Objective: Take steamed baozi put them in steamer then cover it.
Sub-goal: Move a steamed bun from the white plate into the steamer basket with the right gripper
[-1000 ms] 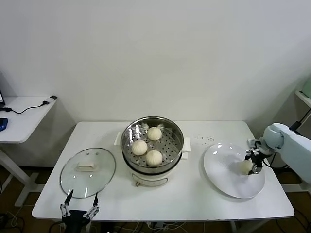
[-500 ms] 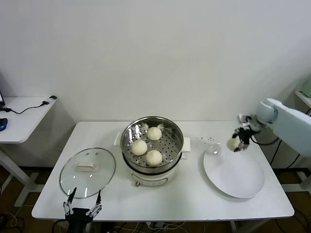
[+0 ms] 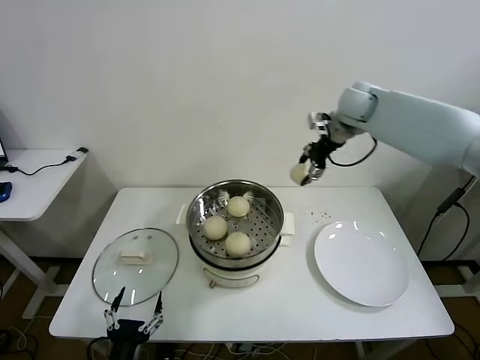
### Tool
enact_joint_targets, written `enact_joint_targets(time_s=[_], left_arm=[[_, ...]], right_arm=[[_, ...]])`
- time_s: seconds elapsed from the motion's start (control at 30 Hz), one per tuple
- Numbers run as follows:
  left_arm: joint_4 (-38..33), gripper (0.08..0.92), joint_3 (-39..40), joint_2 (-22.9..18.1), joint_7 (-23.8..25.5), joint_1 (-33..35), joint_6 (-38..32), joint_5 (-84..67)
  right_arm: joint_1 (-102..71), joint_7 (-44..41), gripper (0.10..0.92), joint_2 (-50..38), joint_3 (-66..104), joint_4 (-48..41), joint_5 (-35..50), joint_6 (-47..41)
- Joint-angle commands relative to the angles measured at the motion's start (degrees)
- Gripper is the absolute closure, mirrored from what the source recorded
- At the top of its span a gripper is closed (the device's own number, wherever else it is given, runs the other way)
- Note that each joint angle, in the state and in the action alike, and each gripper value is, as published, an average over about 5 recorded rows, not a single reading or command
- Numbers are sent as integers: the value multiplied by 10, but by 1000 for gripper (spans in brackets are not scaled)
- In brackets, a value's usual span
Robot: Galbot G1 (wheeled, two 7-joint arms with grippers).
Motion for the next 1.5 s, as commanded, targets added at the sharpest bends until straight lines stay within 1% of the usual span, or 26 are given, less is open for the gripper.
enact_joint_targets(time_s=[0.03, 0.27, 0.63, 1.13, 1.23, 1.4, 1.5], left_arm=[[-2, 177, 2, 3, 0, 2, -4, -5], [0, 177, 0, 3, 0, 1, -4, -7], [9, 177, -1, 1, 0, 0, -4, -12], [13, 177, -3, 4, 0, 1, -6, -13], [12, 177, -3, 4, 0, 2, -6, -13], [10, 177, -3, 4, -1, 2, -6, -13], [10, 177, -3, 4, -1, 1, -5, -12]], right_arm=[[53, 31, 355, 123, -102, 42, 121, -31], [3, 55, 354, 142, -107, 50, 104, -40], [-69, 63, 347, 155, -104, 24, 66, -38], [-82, 75, 345, 139, -104, 22, 46, -37], [-79, 77, 324, 137, -98, 21, 46, -38], [-63, 66, 224, 129, -92, 29, 46, -34], [-49, 59, 205, 117, -88, 41, 44, -29]])
